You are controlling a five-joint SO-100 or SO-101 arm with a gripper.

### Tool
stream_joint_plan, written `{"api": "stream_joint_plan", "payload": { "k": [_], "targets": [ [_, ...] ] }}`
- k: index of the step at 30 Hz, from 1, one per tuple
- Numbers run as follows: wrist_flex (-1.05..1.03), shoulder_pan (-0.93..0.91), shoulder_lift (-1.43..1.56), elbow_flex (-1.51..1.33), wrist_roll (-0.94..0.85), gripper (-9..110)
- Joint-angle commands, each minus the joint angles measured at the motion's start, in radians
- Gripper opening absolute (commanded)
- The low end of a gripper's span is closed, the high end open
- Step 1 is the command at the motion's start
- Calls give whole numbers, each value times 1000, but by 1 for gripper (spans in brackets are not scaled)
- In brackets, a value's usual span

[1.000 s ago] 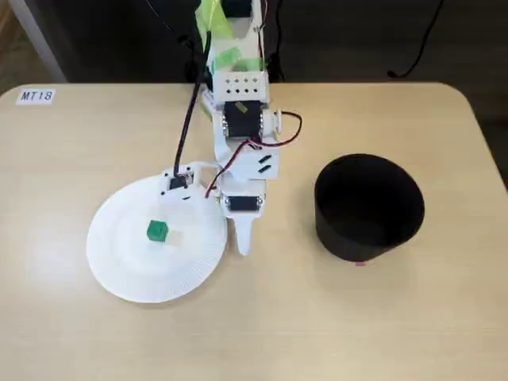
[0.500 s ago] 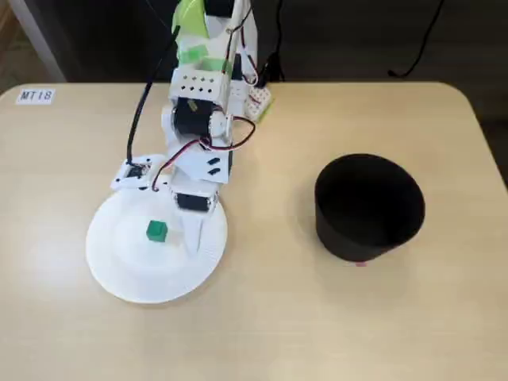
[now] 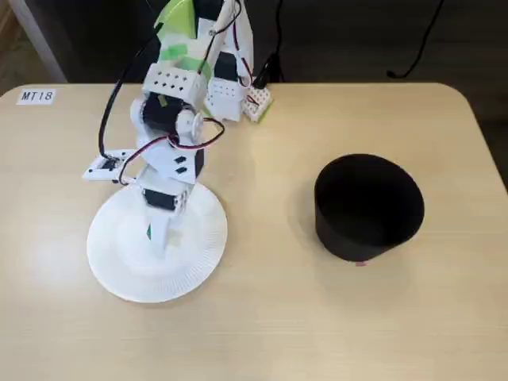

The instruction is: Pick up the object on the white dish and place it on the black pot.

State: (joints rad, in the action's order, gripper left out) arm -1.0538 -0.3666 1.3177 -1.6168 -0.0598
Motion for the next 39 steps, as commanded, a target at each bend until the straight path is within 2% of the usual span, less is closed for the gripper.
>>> {"api": "stream_joint_plan", "payload": {
  "k": [1,27,35,39],
  "targets": [
    [-9,-17,5,48,-12,30],
    [-2,-114,-101,54,-83,29],
    [18,-118,-109,69,-74,24],
    [17,-123,-117,81,-57,18]
  ]
}}
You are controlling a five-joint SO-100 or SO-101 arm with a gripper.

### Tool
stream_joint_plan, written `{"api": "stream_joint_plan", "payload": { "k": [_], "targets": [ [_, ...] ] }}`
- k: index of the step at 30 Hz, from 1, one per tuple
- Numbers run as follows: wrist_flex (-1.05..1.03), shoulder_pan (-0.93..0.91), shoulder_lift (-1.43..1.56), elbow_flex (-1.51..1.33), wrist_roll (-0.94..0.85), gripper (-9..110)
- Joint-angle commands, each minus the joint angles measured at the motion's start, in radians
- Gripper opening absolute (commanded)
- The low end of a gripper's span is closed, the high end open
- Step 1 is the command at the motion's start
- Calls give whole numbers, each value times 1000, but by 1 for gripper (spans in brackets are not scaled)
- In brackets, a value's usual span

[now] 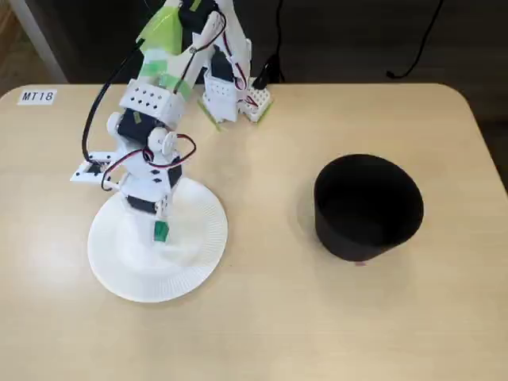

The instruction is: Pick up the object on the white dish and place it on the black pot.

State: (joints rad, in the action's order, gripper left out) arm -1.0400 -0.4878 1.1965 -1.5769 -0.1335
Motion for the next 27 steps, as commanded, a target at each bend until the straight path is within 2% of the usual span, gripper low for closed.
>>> {"api": "stream_joint_plan", "payload": {
  "k": [1,9,19,27],
  "targets": [
    [2,-3,3,43,21,15],
    [-6,-5,-2,54,32,4],
    [-21,20,26,66,48,1],
    [-43,44,181,71,74,0]
  ]
}}
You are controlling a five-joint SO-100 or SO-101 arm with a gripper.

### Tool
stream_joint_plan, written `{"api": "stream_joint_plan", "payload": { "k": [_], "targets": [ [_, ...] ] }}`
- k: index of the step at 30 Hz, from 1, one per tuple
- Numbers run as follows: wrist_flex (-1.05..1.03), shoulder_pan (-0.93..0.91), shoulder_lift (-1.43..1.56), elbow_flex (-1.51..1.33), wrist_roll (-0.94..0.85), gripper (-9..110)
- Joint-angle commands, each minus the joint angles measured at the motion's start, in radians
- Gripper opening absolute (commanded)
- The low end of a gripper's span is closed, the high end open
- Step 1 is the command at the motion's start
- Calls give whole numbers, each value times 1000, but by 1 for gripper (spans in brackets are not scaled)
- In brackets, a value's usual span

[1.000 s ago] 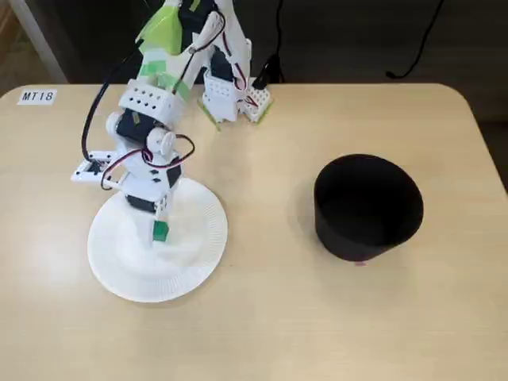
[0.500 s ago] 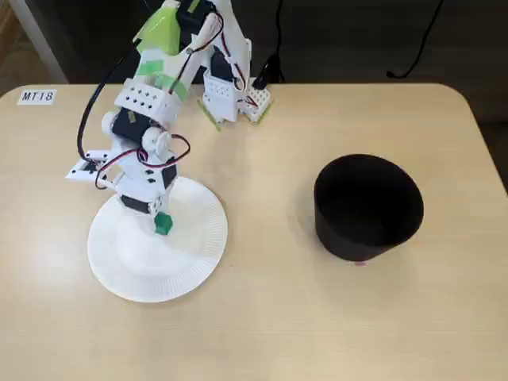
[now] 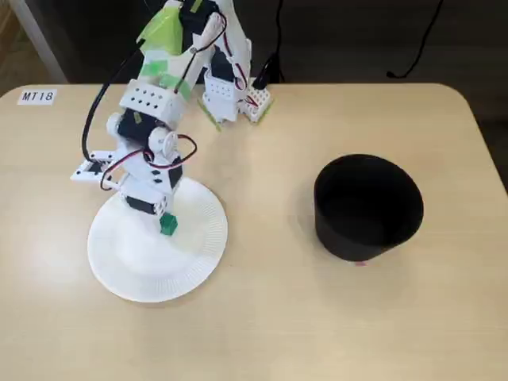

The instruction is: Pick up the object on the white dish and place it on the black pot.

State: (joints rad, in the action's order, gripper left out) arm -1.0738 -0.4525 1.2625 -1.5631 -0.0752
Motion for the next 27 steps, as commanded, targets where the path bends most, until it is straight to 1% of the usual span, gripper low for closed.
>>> {"api": "stream_joint_plan", "payload": {
  "k": [1,8,14,20,27],
  "targets": [
    [-15,12,141,57,23,0],
    [-66,66,347,57,84,0],
    [-84,184,518,57,126,0],
    [-97,394,617,55,166,1],
    [-58,686,637,51,186,2]
  ]
}}
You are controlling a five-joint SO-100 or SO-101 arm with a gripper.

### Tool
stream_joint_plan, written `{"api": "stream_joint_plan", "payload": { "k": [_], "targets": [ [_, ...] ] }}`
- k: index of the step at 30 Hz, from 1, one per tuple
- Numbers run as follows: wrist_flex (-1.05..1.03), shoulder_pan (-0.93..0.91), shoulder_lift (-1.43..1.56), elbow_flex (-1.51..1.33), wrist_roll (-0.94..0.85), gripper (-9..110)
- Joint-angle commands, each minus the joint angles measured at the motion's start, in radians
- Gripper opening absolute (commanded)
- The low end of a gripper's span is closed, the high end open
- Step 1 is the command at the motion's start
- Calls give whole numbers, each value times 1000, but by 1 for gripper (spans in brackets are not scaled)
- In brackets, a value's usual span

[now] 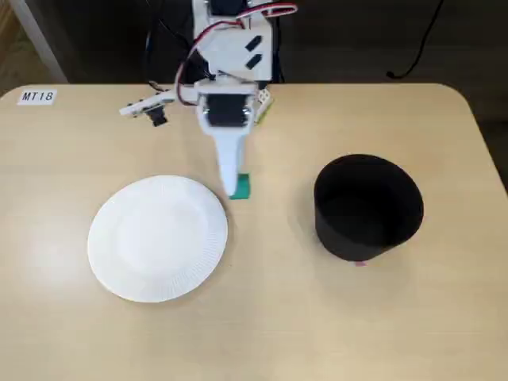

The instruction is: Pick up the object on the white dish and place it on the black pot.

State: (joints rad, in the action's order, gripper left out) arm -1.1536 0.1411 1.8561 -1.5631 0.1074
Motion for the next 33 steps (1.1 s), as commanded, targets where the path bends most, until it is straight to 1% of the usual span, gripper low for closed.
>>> {"api": "stream_joint_plan", "payload": {
  "k": [1,7,15,22,33],
  "targets": [
    [37,133,43,46,3,2],
    [77,331,-17,46,-23,2],
    [155,479,-193,46,-118,2],
    [230,548,-373,58,-179,1],
    [267,558,-535,86,-241,0]
  ]
}}
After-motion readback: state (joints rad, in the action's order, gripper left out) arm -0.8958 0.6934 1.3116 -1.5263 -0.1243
